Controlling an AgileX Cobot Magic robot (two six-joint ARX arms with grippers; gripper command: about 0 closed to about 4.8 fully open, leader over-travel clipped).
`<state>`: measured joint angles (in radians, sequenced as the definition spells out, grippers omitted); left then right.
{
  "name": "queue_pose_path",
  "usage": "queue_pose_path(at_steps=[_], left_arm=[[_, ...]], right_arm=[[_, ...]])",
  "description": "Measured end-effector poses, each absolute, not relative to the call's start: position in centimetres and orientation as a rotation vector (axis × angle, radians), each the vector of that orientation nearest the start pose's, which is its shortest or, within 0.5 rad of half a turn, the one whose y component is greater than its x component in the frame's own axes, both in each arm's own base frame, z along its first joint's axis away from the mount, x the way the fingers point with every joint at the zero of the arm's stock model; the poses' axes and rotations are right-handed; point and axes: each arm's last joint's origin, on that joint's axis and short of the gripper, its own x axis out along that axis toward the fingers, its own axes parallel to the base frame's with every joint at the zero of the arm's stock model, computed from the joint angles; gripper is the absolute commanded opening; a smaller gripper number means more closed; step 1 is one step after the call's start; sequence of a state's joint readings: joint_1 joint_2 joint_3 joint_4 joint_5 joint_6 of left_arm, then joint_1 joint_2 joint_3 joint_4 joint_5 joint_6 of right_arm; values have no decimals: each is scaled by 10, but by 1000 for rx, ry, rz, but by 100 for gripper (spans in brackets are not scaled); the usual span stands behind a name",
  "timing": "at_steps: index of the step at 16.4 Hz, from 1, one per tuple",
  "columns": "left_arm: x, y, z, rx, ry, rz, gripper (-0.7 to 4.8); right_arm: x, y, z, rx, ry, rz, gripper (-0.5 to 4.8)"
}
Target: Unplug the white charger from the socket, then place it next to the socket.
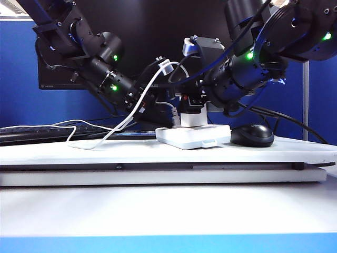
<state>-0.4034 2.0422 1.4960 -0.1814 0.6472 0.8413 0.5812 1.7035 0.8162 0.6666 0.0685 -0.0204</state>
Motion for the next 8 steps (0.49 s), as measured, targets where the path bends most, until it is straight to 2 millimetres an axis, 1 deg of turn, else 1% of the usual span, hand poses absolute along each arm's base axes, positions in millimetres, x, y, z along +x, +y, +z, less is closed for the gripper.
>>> queue_pose_path(at_steps=[2,4,5,6,8], left_arm=[[404,-195,203,666,280,-1254,-6],[404,-196,207,687,298,-1249,-6],[404,-197,209,690,309,-1251,-6],[404,-197,211,692,320,-1250,-6],[405,-198,213,694,334,-1247,-6]], right_arm=[[294,190,192,-97,205,524,-1],[294,190,192,-151,189,534,-1],[294,190,193,-151,186,537,-1],[295,189,194,-85,196,541,-1],[296,187,194,-44,200,548,-1]])
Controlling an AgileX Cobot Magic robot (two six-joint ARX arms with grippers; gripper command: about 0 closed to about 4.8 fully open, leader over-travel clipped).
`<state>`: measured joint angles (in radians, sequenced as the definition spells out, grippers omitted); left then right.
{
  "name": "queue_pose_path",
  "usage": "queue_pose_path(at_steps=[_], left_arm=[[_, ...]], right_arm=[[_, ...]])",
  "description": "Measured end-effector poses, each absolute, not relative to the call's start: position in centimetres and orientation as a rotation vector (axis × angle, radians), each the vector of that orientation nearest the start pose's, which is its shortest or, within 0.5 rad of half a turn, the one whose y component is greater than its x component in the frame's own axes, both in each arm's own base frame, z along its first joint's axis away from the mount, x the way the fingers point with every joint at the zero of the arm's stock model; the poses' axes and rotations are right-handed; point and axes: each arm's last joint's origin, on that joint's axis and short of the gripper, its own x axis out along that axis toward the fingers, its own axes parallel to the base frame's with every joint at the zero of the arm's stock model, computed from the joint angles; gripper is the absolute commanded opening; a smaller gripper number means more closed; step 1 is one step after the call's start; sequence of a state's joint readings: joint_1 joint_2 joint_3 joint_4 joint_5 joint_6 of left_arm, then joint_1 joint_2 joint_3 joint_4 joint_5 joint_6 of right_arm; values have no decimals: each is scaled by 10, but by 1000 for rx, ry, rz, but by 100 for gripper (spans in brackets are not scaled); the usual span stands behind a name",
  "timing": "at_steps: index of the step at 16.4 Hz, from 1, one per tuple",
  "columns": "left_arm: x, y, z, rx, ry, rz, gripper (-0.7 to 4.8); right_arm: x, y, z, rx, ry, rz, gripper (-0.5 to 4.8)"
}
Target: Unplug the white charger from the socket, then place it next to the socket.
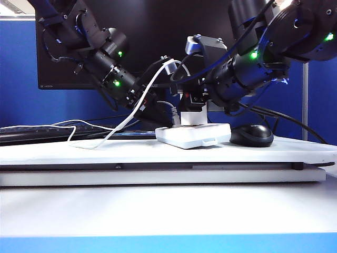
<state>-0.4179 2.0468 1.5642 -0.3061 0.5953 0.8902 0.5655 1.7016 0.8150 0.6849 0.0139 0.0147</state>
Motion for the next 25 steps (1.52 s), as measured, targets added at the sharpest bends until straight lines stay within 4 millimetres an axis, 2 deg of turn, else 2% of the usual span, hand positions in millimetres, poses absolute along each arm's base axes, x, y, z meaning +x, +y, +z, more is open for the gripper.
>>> queue_pose_path(at_steps=[4,7,10,12,13,14,16,21,25], left_arm=[[406,-198,209,686,341,-1259,-6],[406,-199,209,679,336,-1269,-6],[406,-199,209,677,333,-1271,-6],[406,-199,209,676,329,-1274,-6],[408,-201,206,662,315,-1290,-6],[407,-201,206,662,330,-1293,-6],[407,-202,206,662,324,-1293,-6],[412,-205,211,644,345,-1282,-6],[417,-207,224,589,363,-1267,-6]], right_arm=[[296,187,193,-3,213,543,-1],[293,187,198,-82,192,548,-1],[294,184,200,-24,205,534,-1],[293,184,204,-70,180,543,-1],[291,188,216,-12,125,585,-1],[291,185,214,34,145,605,-1],[292,185,214,16,130,608,-1],[295,180,215,-2,122,552,-1],[298,175,219,-7,123,530,-1]])
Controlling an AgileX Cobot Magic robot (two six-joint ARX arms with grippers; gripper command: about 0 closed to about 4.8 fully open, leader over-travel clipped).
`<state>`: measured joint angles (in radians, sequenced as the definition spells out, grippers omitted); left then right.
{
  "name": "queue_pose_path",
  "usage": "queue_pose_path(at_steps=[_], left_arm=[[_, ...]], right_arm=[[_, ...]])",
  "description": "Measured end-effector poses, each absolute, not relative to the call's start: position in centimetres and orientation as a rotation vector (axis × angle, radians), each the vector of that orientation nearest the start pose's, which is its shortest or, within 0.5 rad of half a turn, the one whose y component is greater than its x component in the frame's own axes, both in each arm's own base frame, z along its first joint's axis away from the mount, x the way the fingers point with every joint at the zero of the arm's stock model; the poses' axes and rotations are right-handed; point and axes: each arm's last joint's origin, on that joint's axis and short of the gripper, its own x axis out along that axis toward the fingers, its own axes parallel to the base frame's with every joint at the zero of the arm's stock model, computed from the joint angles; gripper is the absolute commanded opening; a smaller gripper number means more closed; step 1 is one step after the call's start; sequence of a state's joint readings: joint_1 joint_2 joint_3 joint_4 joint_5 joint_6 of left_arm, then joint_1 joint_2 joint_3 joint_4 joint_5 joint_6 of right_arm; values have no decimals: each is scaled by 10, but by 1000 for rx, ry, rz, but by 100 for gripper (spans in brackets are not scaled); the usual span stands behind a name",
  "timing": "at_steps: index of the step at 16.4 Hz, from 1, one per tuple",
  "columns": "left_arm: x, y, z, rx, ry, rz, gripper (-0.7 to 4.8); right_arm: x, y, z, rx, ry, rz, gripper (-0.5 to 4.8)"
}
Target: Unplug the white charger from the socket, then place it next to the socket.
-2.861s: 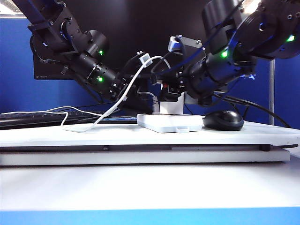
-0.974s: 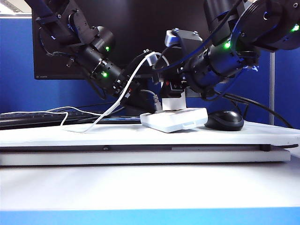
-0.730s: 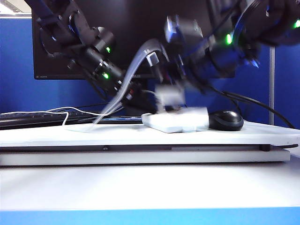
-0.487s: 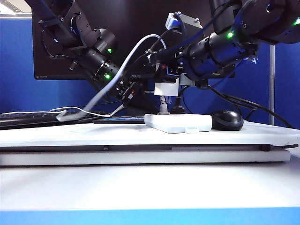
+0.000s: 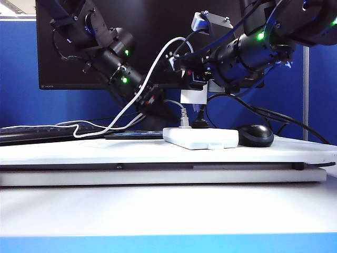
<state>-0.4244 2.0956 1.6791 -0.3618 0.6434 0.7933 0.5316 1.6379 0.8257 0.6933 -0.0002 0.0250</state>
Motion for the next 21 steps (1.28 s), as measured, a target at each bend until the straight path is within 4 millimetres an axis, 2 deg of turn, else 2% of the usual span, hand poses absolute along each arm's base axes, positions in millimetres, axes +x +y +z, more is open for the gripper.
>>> queue_pose_path(at_steps=[5,8,13,15,21], left_arm=[[417,-207,230,536,383,-1250,-5],[414,-201,250,504,365,-1219,-5],[404,-175,303,450,287,-1126,-5],[393,-168,330,454,228,-1084,-5],[364,-154,387,432,113,-954,-5]], right_arm=[[297,175,220,-8,128,530,-1],[295,173,228,-2,106,532,-1],[290,172,238,46,91,603,-1],[288,175,238,87,110,693,-1],[286,181,240,184,186,808,-1]])
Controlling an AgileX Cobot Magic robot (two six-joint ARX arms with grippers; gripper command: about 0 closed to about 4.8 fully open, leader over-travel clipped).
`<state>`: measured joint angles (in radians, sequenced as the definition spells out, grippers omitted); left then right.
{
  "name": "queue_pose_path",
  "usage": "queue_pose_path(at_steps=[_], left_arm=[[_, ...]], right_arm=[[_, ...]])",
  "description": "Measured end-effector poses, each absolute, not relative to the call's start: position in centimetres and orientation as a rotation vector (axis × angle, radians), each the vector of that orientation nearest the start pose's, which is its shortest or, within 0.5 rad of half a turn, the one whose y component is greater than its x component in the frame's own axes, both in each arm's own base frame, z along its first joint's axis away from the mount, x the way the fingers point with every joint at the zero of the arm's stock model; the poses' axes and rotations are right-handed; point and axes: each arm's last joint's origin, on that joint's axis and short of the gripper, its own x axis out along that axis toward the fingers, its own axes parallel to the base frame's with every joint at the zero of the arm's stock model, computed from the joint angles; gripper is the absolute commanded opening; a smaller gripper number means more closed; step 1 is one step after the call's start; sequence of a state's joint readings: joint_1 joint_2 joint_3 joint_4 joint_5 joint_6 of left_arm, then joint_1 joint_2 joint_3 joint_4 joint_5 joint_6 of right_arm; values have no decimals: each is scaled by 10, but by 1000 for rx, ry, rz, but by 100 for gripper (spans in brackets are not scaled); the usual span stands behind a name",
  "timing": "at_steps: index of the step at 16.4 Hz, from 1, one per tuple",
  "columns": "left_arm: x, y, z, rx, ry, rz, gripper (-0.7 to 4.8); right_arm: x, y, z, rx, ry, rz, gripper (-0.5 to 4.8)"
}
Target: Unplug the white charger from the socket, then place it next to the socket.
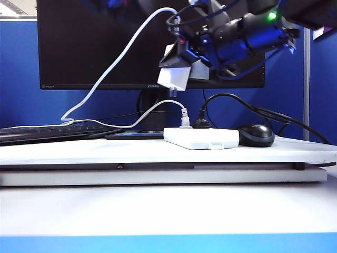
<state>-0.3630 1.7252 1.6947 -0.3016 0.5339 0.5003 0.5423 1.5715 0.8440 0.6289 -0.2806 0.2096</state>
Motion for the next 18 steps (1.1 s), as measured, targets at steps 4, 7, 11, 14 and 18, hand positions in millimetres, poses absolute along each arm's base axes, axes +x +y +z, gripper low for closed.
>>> queue_pose_path(at_steps=[4,7,11,14,18], left_arm=[[352,-149,407,423,58,-911,-5],[350,-147,410,424,56,-885,-5],[348,-146,413,409,58,-881,-5],[348,-146,413,392,67,-882,-5],[347,-146,414,389,64,-881,-5]], right_arm=[[290,186,252,172,230,814,-1],[288,199,254,82,331,843,-1],[293,203,266,53,345,814,-1],[296,209,247,34,428,805,-1],[300,210,241,37,441,776,-1]])
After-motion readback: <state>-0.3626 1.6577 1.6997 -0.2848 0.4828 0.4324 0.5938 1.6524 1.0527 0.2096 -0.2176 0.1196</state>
